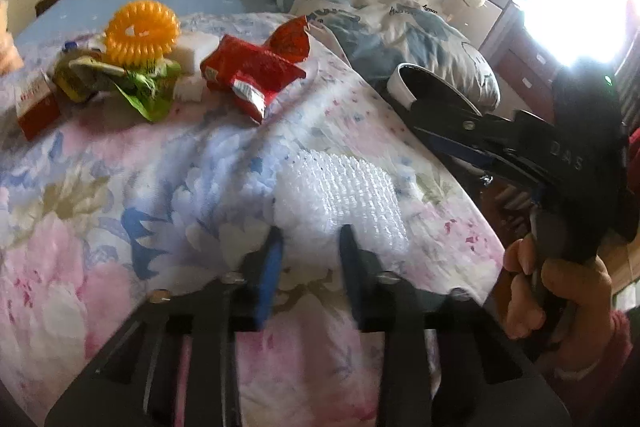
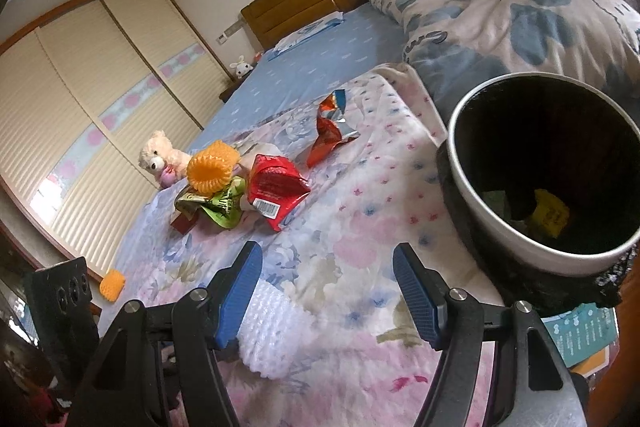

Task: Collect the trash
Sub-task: 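Grasp the white mesh foam net with the left tool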

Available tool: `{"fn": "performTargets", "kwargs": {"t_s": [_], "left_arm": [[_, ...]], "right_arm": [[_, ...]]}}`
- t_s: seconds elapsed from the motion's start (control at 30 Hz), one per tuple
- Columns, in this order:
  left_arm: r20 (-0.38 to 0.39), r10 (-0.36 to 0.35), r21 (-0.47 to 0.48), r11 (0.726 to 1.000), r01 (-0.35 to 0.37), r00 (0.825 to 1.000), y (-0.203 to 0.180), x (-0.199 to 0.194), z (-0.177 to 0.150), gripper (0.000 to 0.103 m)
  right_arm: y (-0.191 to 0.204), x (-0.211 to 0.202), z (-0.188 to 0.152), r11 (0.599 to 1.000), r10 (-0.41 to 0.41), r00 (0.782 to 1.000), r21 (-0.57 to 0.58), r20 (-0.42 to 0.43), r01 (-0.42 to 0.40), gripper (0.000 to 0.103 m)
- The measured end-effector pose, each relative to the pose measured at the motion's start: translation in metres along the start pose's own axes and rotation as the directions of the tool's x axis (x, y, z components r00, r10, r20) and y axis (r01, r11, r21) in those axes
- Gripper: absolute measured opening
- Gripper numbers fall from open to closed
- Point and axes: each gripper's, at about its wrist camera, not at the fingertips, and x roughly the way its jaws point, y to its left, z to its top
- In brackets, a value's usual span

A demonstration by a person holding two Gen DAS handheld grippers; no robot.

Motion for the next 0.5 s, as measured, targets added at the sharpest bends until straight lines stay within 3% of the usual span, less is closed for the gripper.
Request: {"fn": "performTargets", "kwargs": {"t_s": [0.13, 0.27, 0.5], "left_arm": [[0.032, 0.024, -0.041, 0.999, -0.022, 0.999, 0.018, -0.012, 0.003, 0.013], [0.076, 0.091, -0.097, 0.992, -0.083, 0.993, 0.048, -0.031, 0.009, 0.011], [0.091, 0.177, -0.187, 0.970, -0.158, 0.980, 0.096, -0.040, 0.013, 0.011]], "right_arm": [[0.008, 0.016, 0.002, 1.000, 0.017, 1.000, -0.014, -0.021, -0.018, 0.070], [0.021, 0.037, 0.006, 0.998, 0.041, 0.998, -0.038, -0.048, -0.043, 0.070], [0.041, 0.081, 0.024, 0.994, 0.054, 0.995, -0.091, -0.085, -0.062, 0.070]]}}
